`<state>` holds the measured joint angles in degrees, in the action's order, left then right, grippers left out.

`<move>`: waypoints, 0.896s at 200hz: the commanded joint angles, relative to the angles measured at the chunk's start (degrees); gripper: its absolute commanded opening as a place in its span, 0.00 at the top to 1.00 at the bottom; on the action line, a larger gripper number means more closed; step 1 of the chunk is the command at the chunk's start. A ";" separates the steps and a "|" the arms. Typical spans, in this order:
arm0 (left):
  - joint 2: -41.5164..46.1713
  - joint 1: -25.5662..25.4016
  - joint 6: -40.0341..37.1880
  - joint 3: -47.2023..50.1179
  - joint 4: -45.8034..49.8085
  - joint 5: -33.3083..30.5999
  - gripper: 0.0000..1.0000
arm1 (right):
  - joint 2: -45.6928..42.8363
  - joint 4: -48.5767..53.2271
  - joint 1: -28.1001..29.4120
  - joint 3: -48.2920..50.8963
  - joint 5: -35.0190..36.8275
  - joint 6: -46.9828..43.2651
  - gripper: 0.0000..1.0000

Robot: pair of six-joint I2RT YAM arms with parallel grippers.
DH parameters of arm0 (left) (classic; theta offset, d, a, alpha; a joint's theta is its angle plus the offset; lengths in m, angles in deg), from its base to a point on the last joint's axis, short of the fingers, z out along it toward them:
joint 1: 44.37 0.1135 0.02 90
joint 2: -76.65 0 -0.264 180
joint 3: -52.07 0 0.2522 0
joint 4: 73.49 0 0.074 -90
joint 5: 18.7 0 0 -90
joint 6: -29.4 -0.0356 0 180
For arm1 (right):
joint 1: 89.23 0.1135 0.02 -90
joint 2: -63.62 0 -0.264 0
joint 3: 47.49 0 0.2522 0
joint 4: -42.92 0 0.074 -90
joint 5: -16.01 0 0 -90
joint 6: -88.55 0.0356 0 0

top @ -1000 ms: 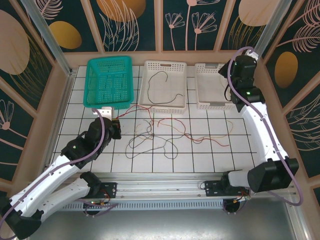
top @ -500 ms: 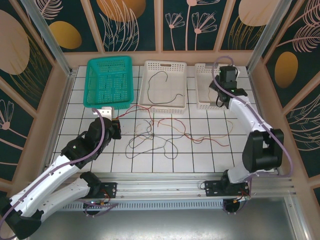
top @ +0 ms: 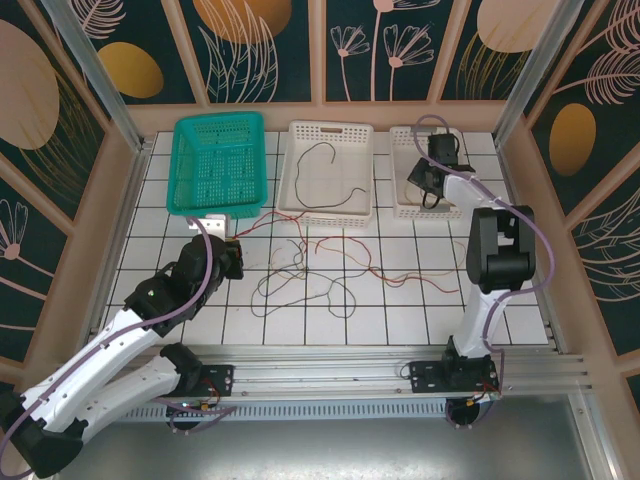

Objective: Untangle the cables

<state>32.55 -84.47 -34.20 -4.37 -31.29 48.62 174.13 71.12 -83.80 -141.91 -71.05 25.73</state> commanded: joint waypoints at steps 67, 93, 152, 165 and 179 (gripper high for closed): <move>-0.55 0.28 -1.26 0.29 -1.95 1.05 1.00 | -0.39 5.26 -0.25 -4.86 0.96 -0.63 0.76; -0.64 0.21 -1.34 0.29 -1.93 1.03 1.00 | -0.56 5.73 -0.28 -5.16 1.41 -0.90 0.74; -1.10 0.26 -1.34 0.26 -1.91 1.27 1.00 | -3.58 5.85 -0.30 -5.32 4.12 -1.06 0.63; -1.09 0.25 -1.28 0.21 -1.92 1.38 1.00 | -4.16 6.00 -0.26 -5.55 4.94 -1.24 0.61; -1.08 0.24 -1.40 0.24 -2.02 1.32 1.00 | -4.91 5.80 -0.32 -5.60 5.24 -1.37 0.59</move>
<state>31.53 -84.47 -34.51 -4.33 -31.31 49.80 173.48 75.77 -83.80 -145.85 -68.40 25.45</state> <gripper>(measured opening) 0.060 0.394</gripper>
